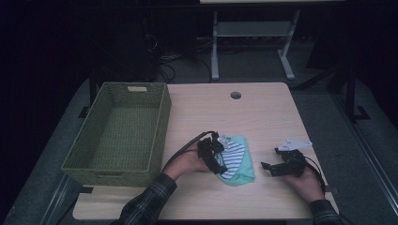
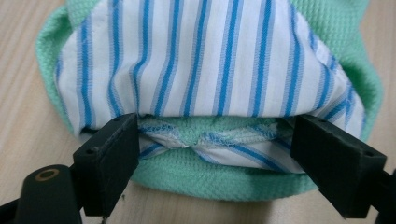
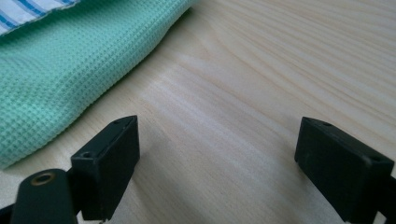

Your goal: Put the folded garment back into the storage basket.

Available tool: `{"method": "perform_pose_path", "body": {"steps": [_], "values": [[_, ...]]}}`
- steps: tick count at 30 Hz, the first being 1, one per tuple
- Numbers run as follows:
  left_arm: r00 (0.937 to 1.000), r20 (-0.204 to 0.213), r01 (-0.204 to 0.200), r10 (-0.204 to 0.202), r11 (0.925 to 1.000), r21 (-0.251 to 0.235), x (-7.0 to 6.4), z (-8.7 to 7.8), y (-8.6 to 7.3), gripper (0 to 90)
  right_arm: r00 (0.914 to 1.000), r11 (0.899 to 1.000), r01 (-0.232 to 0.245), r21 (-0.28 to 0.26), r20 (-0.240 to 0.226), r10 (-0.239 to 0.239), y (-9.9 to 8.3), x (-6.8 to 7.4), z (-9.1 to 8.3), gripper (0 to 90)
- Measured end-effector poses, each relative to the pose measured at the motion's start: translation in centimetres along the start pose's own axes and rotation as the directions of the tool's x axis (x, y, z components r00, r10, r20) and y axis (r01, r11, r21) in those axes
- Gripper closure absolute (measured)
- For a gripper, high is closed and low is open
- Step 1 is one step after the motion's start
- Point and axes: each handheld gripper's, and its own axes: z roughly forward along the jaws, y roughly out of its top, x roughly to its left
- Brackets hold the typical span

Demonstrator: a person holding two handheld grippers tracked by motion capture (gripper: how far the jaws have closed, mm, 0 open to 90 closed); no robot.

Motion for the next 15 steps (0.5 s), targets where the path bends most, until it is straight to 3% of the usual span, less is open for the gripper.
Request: {"method": "perform_pose_path", "body": {"steps": [7,15], "values": [[0.9993,-0.017,-0.032,0.032,0.9995,0.002,-0.28,0.19,-0.23,14.1,1.0,1.0,-0.007,-0.002,0.003,0.007,0.01,0.04,0.01,13.6],[0.9996,-0.015,-0.025,0.025,0.9997,0.008,-0.32,-0.11,-0.34,20.5,0.9999,1.0,-0.014,0.0,0.008,0.014,0.01,0.03,0.0,13.6]]}}
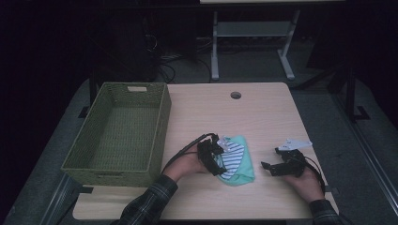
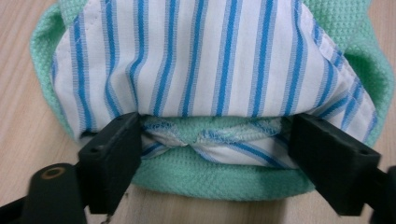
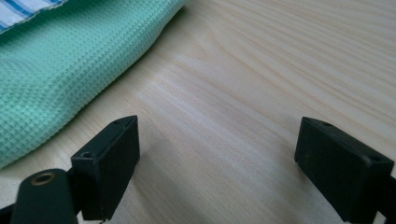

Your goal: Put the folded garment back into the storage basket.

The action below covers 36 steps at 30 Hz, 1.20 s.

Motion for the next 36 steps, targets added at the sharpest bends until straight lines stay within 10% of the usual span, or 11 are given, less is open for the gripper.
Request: {"method": "perform_pose_path", "body": {"steps": [21,36], "values": [[0.9992,-0.01,0.039,-0.039,0.9992,0.001,0.2,-0.8,0.0,75.8,1.0,1.0,0.001,0.001,0.007,-0.001,0.0,-0.1,0.0,13.5],[0.995,0.019,0.099,-0.098,0.9947,-0.029,0.3,-1.7,0.3,79.6,0.9996,1.0,-0.03,0.002,0.002,0.03,-0.1,-0.3,-0.1,10.2]]}}
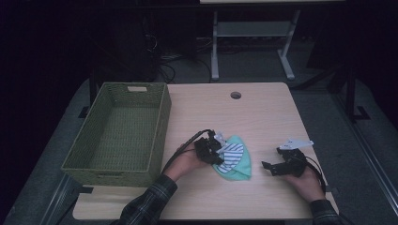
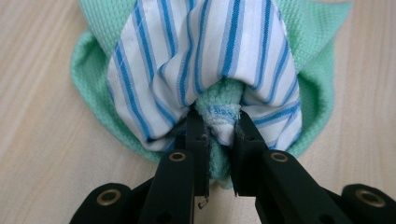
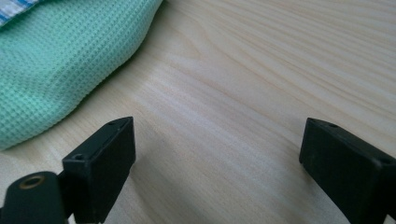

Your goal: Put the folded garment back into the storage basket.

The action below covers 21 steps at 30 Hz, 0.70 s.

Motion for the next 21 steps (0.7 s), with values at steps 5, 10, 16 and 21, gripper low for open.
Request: {"method": "perform_pose_path", "body": {"steps": [5,10,16,21], "values": [[1.0,-0.007,0.003,-0.003,0.9998,-0.019,-0.2,-1.4,0.3,79.5,0.9999,1.0,-0.001,0.001,-0.01,0.001,0.0,0.0,0.0,8.5],[0.9995,0.0,0.03,-0.03,0.9982,-0.051,-0.1,-3.0,0.4,79.4,1.0,1.0,0.006,0.002,-0.006,-0.006,0.0,0.0,0.0,8.4],[0.9991,-0.009,0.042,-0.042,0.9966,-0.071,-0.2,-4.3,0.8,79.4,0.9999,1.0,0.01,0.004,0.002,-0.01,0.0,0.1,0.1,8.4],[0.999,-0.018,0.04,-0.041,0.9966,-0.073,-0.5,-5.3,1.1,79.3,1.0,1.0,0.006,0.003,-0.005,-0.006,0.0,0.1,0.1,8.4]]}}
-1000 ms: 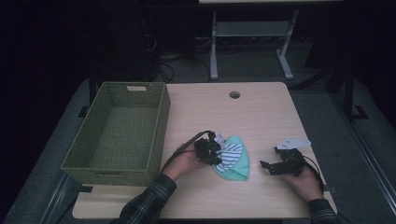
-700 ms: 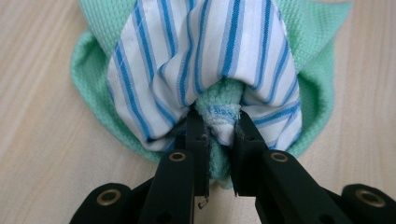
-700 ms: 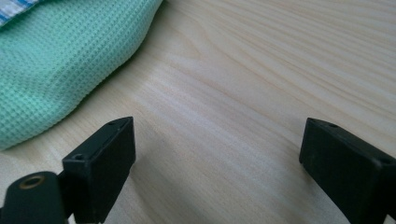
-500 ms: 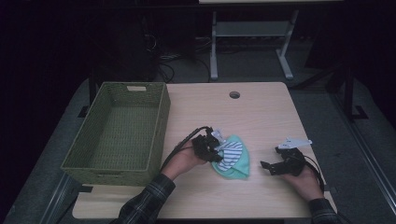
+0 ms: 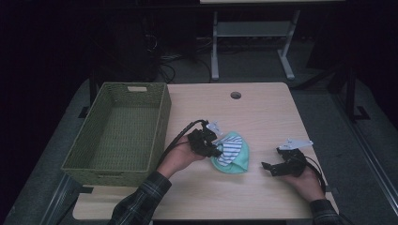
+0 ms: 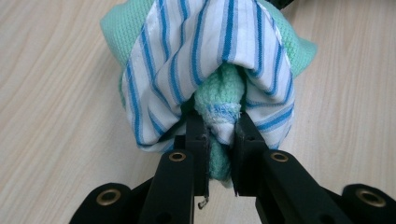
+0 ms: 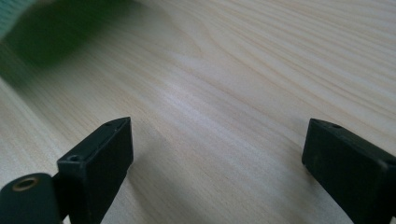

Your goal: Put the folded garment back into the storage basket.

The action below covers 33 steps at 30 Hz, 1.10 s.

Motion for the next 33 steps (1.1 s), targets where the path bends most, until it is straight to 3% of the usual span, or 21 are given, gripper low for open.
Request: {"method": "perform_pose_path", "body": {"steps": [5,17,33], "values": [[0.9999,-0.016,-0.002,0.002,0.9999,0.01,0.1,-0.8,0.6,79.3,1.0,1.0,0.0,-0.001,-0.001,0.0,0.0,0.0,0.0,8.4],[0.9991,-0.042,-0.011,0.01,0.9998,-0.015,0.3,-3.4,1.9,79.3,0.9997,1.0,0.02,0.019,0.011,-0.02,0.1,0.2,0.3,3.3],[0.9966,-0.082,-0.006,0.002,0.999,-0.045,1.1,-7.4,2.1,79.2,0.9997,1.0,0.019,0.019,0.013,-0.02,0.1,0.2,0.3,2.9]]}}
